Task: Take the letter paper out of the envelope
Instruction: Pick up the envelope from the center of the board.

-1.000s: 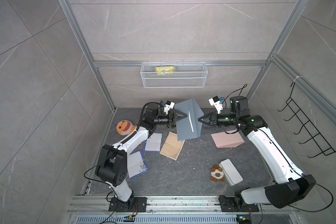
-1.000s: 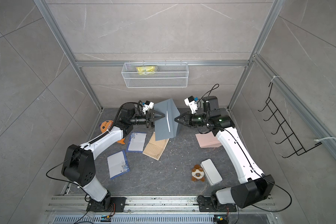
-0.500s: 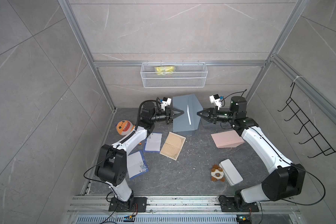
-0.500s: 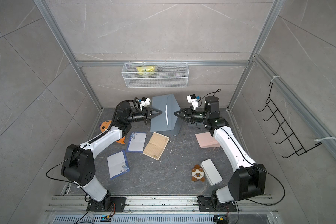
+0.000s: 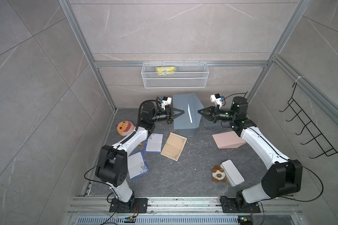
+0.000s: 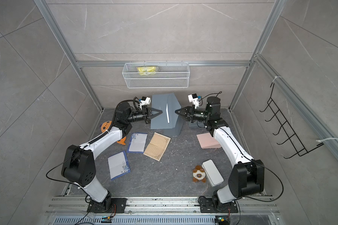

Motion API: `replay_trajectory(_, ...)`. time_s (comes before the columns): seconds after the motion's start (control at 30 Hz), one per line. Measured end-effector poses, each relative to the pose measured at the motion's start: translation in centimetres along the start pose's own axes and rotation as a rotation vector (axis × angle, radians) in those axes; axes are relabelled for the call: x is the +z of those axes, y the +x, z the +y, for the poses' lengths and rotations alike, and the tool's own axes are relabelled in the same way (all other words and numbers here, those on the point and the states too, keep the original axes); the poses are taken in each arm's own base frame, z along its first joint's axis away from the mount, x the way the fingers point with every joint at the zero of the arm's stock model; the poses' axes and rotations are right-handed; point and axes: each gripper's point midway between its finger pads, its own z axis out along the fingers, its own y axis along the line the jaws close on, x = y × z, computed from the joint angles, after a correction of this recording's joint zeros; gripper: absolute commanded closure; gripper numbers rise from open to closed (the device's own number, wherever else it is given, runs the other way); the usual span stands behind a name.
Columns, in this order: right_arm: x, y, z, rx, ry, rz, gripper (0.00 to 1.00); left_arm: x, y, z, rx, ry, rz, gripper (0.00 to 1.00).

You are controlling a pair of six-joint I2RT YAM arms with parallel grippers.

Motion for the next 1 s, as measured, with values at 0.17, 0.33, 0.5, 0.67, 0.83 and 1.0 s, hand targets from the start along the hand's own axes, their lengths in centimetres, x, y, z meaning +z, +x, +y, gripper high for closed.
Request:
replay_trajectory(0.17,-0.3,-0.3,-0.6,0.011,0.009,-0.014,0.73,0.1,-0.3,-0.9,-0.005,0.012,-0.003,1.0)
replay_trajectory(0.33,-0.2,0.0,-1.6,0.032,0.02,-0.012,0.72,0.1,-0.5,-1.6,0.003,0.024,-0.008,1.0)
replay_trajectory(0.5,-0.1,0.4,-2.8,0.076,0.026,-0.017,0.72,0.2,-0.7,-2.2,0.008,0.03,-0.013,1.0)
replay_trajectory(0.67,0.5,1.0,-3.5,0.108,0.014,-0.027,0.72,0.5,-1.1,-3.3,0.03,0.044,-0.025,1.0)
replay_trajectory(0.83,1.0,1.5,-3.9,0.156,-0.018,-0.048,0.71,0.7,-1.2,-3.8,0.038,0.05,-0.024,1.0)
replay_trajectory(1.0,1.7,1.6,-3.0,0.169,-0.06,-0.069,0.71,0.7,-1.3,-3.7,0.031,0.044,-0.032,1.0)
